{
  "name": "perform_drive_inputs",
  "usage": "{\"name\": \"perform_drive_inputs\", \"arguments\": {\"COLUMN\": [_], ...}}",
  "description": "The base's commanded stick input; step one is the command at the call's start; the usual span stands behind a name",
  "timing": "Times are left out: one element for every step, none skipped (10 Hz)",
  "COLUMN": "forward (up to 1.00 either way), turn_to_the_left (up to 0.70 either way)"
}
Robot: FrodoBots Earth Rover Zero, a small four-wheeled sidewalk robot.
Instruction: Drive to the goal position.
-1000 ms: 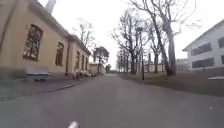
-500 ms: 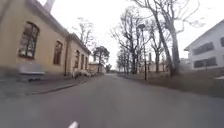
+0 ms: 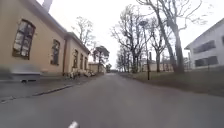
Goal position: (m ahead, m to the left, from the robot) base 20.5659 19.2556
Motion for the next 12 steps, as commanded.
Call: {"name": "perform_drive_inputs", "arguments": {"forward": [1.00,1.00,1.00,1.00,1.00,1.00,1.00,1.00,1.00,1.00,1.00,1.00], "turn_to_the_left": [0.00,0.00,0.00,0.00,0.00,0.00,0.00,0.00,-0.05,-0.34,-0.37,-0.07]}}
